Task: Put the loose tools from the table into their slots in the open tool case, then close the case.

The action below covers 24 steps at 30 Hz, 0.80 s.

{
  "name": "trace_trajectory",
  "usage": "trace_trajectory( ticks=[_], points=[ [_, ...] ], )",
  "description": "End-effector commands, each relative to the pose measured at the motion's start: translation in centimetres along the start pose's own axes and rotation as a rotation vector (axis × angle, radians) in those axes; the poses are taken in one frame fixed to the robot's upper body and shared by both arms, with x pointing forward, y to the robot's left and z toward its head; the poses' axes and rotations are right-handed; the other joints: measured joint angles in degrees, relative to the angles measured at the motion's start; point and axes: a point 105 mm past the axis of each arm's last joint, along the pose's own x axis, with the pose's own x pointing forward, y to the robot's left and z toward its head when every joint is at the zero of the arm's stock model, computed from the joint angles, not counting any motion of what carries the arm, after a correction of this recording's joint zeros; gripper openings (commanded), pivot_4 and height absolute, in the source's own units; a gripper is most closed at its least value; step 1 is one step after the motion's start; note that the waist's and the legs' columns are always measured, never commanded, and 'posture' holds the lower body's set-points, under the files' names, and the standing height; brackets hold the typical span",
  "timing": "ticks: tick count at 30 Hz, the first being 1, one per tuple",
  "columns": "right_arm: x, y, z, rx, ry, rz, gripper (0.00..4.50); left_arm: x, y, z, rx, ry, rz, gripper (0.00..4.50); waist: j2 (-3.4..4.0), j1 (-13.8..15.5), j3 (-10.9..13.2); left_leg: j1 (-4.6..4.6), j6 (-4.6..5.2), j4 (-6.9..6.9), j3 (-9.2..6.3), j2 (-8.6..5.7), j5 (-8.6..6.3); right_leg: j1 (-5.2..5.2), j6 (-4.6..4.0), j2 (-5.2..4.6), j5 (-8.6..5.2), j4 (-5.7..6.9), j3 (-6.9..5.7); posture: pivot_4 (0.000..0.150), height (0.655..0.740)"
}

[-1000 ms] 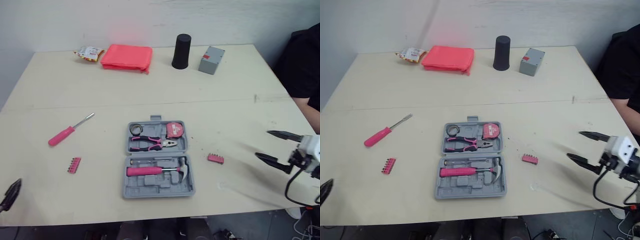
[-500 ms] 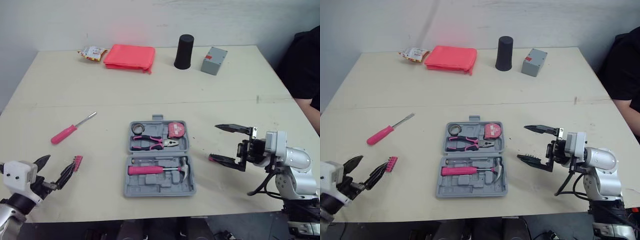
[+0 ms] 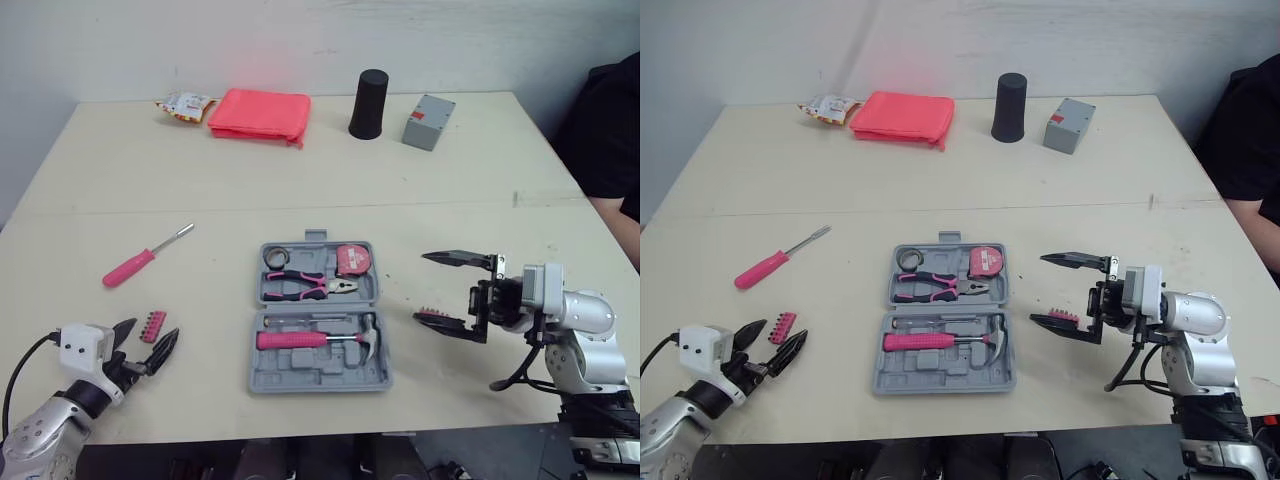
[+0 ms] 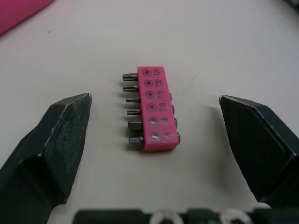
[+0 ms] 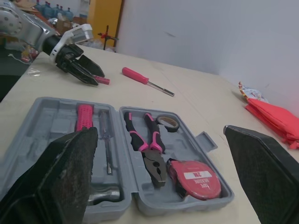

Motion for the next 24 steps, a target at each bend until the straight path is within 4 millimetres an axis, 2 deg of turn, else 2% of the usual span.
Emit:
trace_trajectory(
  ticks=[1, 3, 6, 12, 15, 16, 17, 21, 24],
  points=[
    [-0.4, 0.1, 0.6, -0.018, -0.006, 0.001, 4.50, -0.7, 0.2, -1.8, 0.009, 0.067, 0.011, 4.41, 0.04, 0.0, 0.0, 0.02, -0.01, -0.01, 0.01, 0.00, 0.00, 0.00, 0.00, 0.01, 0.00, 0.00, 0.01, 0.150, 0.7400],
    [-0.4, 0.1, 0.5, -0.016, 0.004, 0.013, 4.50, -0.6, 1.2, -2.6, 0.029, 0.095, 0.060, 4.41, 0.09, 0.0, -0.1, 0.03, -0.01, -0.02, 0.04, 0.00, 0.00, -0.03, 0.00, 0.01, 0.00, 0.04, 0.03, 0.150, 0.7400],
    [-0.5, -0.4, 0.6, -0.031, 0.003, -0.008, 4.50, -0.6, 1.7, -3.0, 0.003, 0.091, 0.078, 4.41, 0.15, 0.0, -0.1, 0.08, -0.06, -0.02, 0.05, 0.00, -0.03, -0.03, -0.01, 0.00, 0.00, 0.13, 0.04, 0.150, 0.7400],
    [-0.4, -0.5, 0.8, -0.039, 0.008, -0.014, 4.50, -0.9, 1.9, -4.7, 0.006, 0.154, 0.092, 2.64, 0.51, 0.0, -0.3, 0.15, -0.13, -0.11, 0.08, 0.02, -0.10, -0.08, -0.07, 0.01, 0.03, 0.20, 0.08, 0.150, 0.7400],
    [-0.2, -0.5, 0.9, -0.033, 0.009, -0.015, 4.50, -0.8, 1.5, -4.9, -0.022, 0.160, 0.076, 1.52, 0.64, 0.0, -0.4, 0.15, -0.15, -0.11, 0.09, 0.02, 0.09, -0.09, -0.07, 0.01, 0.03, 0.20, 0.08, 0.150, 0.7400],
    [-0.1, -0.5, 0.9, -0.032, 0.008, -0.015, 4.50, -0.6, 1.4, -4.8, -0.018, 0.152, 0.066, 1.01, 0.72, 0.0, -0.4, 0.16, -0.19, -0.11, 0.09, 0.02, 0.05, -0.09, -0.07, 0.01, 0.03, 0.22, 0.09, 0.150, 0.7400],
    [0.0, -0.5, 1.0, -0.031, 0.008, -0.015, 4.50, -0.5, 1.4, -4.7, -0.013, 0.146, 0.059, 0.74, 0.77, 0.0, -0.5, 0.16, -0.18, -0.11, 0.09, 0.02, 0.02, -0.09, -0.07, 0.01, 0.03, 0.24, 0.10, 0.150, 0.7400],
    [0.2, -0.5, 1.0, -0.028, 0.006, -0.015, 4.50, -0.2, 1.5, -3.4, -0.003, 0.087, 0.059, 0.70, 0.82, 0.0, -0.5, 0.16, -0.04, -0.13, 0.12, 0.02, -0.05, -0.14, -0.07, 0.01, 0.03, 0.26, 0.13, 0.150, 0.7400],
    [0.2, -0.5, 0.9, -0.025, 0.011, -0.013, 4.50, 0.0, 2.2, -0.7, 0.058, -0.023, 0.084, 0.70, 0.73, 0.1, -0.4, 0.13, -0.04, -0.12, 0.12, 0.02, -0.04, -0.15, -0.07, 0.01, 0.03, 0.26, 0.12, 0.150, 0.7400]
  ],
)
